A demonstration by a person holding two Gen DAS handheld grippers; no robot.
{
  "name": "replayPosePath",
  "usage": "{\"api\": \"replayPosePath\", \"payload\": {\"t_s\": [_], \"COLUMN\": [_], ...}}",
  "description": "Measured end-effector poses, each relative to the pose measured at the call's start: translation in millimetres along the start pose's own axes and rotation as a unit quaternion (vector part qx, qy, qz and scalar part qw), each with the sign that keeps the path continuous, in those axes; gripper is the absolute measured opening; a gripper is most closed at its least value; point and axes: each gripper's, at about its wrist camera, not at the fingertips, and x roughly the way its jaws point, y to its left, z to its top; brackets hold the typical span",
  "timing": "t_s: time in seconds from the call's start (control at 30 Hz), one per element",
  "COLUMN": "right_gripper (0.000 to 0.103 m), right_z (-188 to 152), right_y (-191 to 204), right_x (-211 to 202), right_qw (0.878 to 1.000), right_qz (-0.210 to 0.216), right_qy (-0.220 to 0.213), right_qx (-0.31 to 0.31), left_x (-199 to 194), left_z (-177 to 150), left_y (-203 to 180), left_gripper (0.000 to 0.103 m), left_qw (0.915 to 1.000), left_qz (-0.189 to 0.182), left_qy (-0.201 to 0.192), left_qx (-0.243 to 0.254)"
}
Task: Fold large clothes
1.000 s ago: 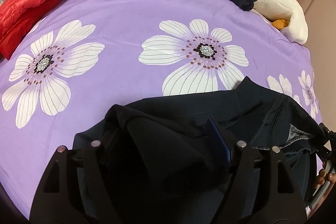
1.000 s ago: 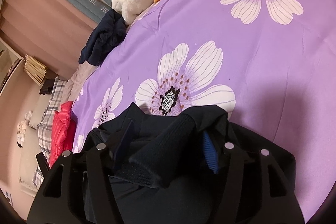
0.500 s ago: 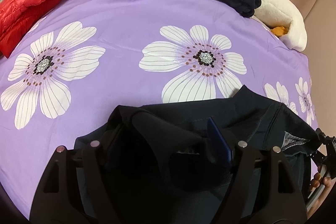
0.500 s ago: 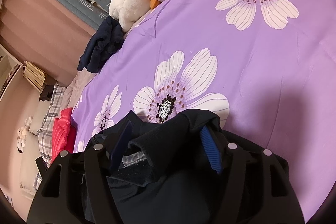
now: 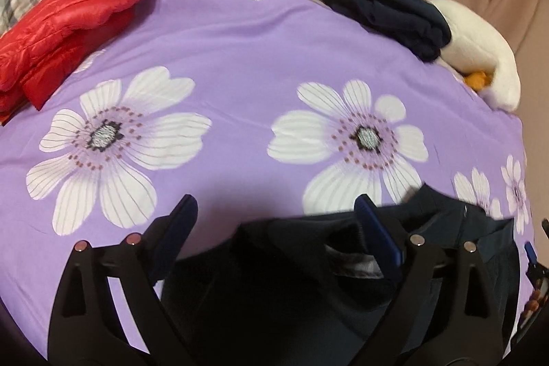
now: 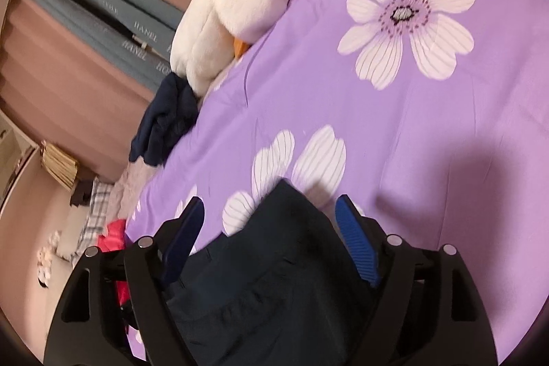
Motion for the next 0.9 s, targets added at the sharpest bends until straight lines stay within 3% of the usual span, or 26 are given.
{"api": "replayPosePath", "payload": {"t_s": [0.2, 0.37, 0.43, 0.53, 0.7, 0.8, 0.9], "right_gripper": [0.079, 0.079, 0.079, 0.079, 0.079, 0.079, 0.079], "right_z": [-8, -32, -49, -76, -121, -140, -155], "right_y": [27, 64, 87, 115, 156, 175, 193], "right_x": [-6, 3, 11, 23, 54, 78, 99], "right_qw": [0.994, 0.973, 0.955, 0.924, 0.863, 0.828, 0.794], "right_qz": [-0.021, -0.02, -0.017, -0.003, 0.029, 0.039, 0.048], "right_qy": [0.007, 0.033, 0.049, 0.076, 0.139, 0.175, 0.202], "right_qx": [-0.106, -0.227, -0.293, -0.375, -0.485, -0.531, -0.571], "left_x": [-4, -26, -33, -33, -10, 28, 52], "left_z": [-3, -5, -2, -2, -23, -34, -33], "left_y": [16, 21, 29, 31, 3, -13, -17], "left_gripper": [0.097, 0.097, 0.097, 0.097, 0.098, 0.098, 0.097], "left_qw": [0.9996, 0.9968, 0.9956, 0.9975, 0.9977, 0.9938, 0.9929], "left_qz": [0.001, 0.029, 0.03, 0.008, -0.047, -0.02, -0.012], "left_qy": [-0.013, -0.069, -0.081, -0.064, 0.016, 0.089, 0.106], "left_qx": [-0.025, -0.026, -0.038, -0.027, 0.046, 0.063, 0.053]}}
